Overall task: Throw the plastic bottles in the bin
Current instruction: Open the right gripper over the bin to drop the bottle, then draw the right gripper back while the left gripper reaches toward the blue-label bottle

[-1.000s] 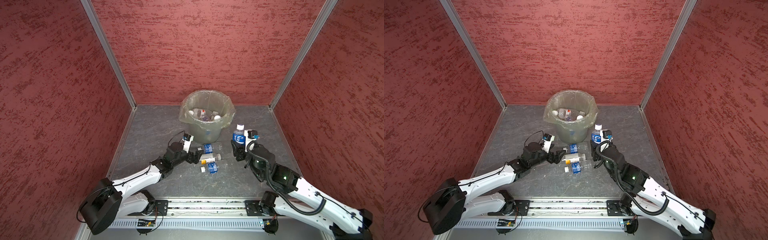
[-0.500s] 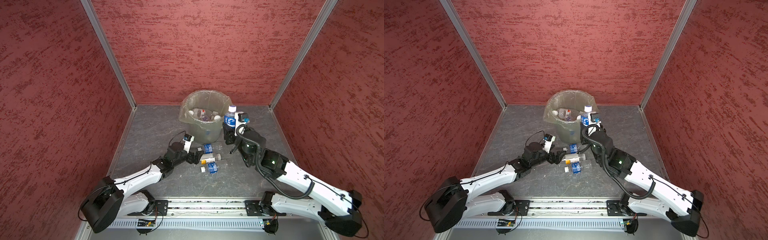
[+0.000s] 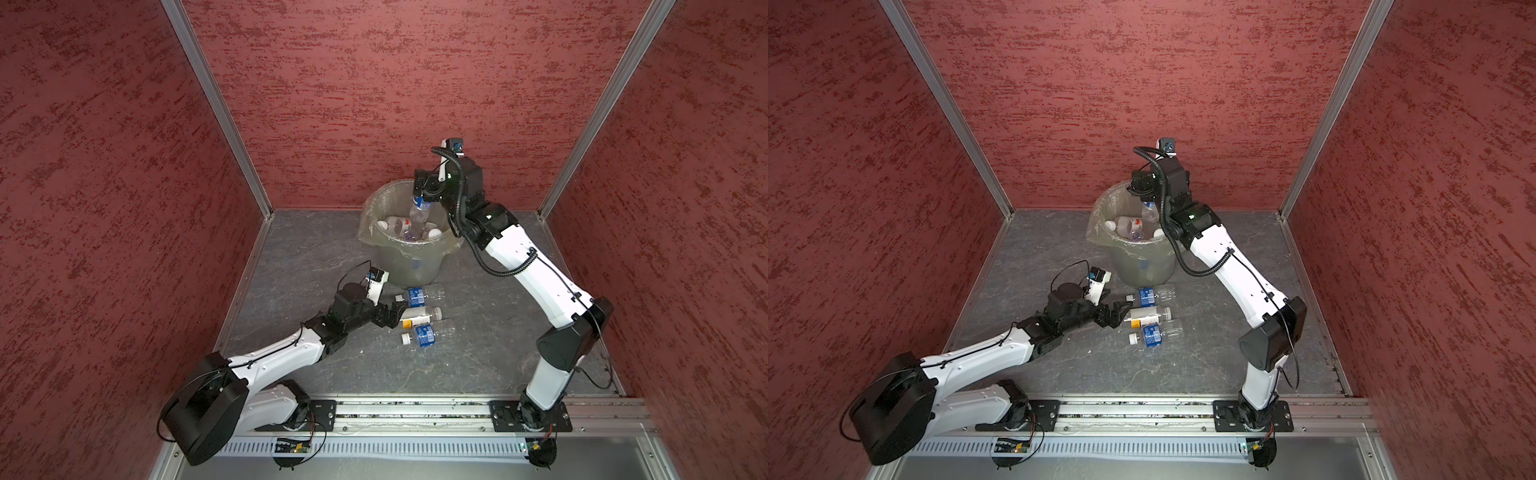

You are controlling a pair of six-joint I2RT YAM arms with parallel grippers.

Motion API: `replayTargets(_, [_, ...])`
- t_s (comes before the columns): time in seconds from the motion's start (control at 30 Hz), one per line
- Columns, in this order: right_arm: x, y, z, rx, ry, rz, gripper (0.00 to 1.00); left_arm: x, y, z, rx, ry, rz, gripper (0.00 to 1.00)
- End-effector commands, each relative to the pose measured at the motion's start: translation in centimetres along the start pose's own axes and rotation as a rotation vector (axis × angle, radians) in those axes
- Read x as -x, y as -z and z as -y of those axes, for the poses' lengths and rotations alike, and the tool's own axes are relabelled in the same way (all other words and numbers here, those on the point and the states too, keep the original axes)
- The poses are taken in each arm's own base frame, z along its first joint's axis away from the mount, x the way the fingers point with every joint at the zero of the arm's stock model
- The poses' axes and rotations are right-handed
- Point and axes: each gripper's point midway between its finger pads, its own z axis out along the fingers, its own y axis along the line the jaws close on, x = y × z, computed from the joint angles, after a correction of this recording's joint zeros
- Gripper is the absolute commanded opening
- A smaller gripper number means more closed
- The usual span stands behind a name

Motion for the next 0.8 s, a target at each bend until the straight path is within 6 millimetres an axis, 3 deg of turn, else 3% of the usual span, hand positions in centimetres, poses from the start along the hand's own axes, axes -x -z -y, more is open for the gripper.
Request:
replayTargets(0.0, [4.2, 3.5, 0.7, 0.015, -0.023, 0.074, 0.99, 1.0, 0.1, 0.5, -0.021, -0.011, 0.015, 1.0])
replayTargets(0.13, [5.3, 5.8, 1.9, -0.014, -0.011, 0.091, 0.99, 0.9, -0.1, 0.8, -0.037, -0.009, 0.007, 1.0])
replayTargets(0.27, [3.8, 7.2, 3.4, -0.044, -0.009, 0.07, 0.99, 0.8, -0.3, 1.2, -0.041, -0.026, 0.001, 1.0])
replayTargets(0.47, [-1.2, 9.1, 7.7, -0.105, -0.043, 0.006, 0.99, 0.2, -0.6, 2.4, -0.044, -0.074, -0.021, 1.0])
replayTargets(0.77, [-10.8, 12.2, 14.2, -0.187, -0.113, -0.115, 0.99, 0.5, -0.9, 5.0, -0.057, -0.183, -0.072, 1.0])
